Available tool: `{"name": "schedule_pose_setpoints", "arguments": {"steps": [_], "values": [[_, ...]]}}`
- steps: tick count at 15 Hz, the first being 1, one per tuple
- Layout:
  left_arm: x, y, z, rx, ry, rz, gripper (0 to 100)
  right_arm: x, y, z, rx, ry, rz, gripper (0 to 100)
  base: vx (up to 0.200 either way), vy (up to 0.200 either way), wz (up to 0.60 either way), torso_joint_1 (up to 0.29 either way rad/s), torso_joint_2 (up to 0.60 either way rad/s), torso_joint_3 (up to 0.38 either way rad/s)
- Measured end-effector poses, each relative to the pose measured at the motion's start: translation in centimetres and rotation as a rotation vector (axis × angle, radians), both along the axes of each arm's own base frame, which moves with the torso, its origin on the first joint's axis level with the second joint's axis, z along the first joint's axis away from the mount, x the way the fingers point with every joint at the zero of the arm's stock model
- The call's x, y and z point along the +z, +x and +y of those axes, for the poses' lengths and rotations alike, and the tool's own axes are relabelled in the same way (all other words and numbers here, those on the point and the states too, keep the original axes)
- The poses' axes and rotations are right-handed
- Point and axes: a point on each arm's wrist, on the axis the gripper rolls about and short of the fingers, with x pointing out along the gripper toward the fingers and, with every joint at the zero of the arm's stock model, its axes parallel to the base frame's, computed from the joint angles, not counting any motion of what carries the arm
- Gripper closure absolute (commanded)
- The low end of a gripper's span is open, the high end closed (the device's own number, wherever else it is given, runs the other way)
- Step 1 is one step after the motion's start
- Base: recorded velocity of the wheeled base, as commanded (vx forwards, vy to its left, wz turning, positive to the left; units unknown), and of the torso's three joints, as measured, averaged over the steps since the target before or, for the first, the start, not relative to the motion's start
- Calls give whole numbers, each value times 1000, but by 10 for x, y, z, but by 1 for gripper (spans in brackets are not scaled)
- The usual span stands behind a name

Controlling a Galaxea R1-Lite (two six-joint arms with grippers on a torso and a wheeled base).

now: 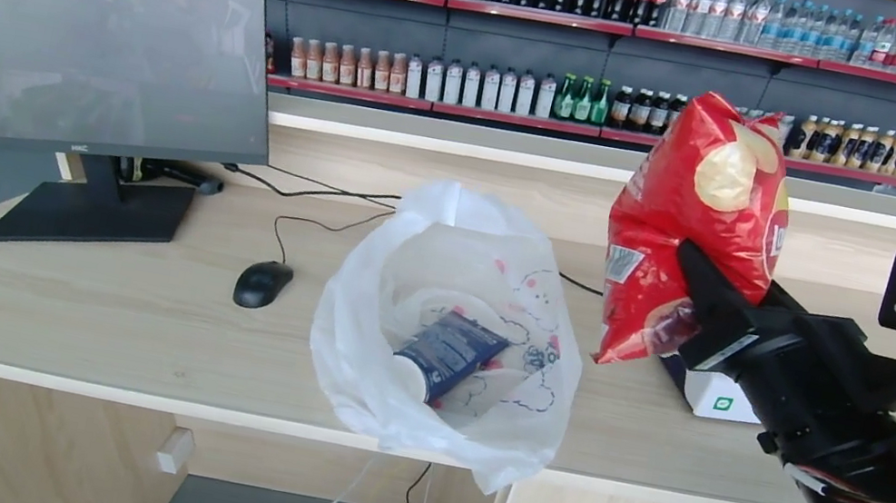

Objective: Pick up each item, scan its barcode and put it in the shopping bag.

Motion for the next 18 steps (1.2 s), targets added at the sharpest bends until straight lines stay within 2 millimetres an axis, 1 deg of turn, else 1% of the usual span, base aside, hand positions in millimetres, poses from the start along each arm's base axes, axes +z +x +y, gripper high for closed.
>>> {"name": "schedule_pose_setpoints", "arguments": {"steps": [6,10,12,14,16,18], "values": [[0,0,0,0,1,0,0,-1,-5,-1,6,-8,2,100,0,200,0,3,2,2],[0,0,0,-2,8,0,0,6,-5,1,18,24,-19,100,0,0,0,0,0,0],[0,0,0,-1,9,0,0,6,-7,-1,18,32,-15,100,200,0,0,2,2,0],[0,0,0,-2,16,0,0,0,-11,-2,29,30,13,100,200,0,0,-10,-2,5],[0,0,0,-3,15,0,0,-1,-13,-2,37,30,17,100,200,0,0,7,7,-2],[0,0,0,-2,13,0,0,-5,-16,0,50,21,32,100,0,0,0,0,0,0]]}}
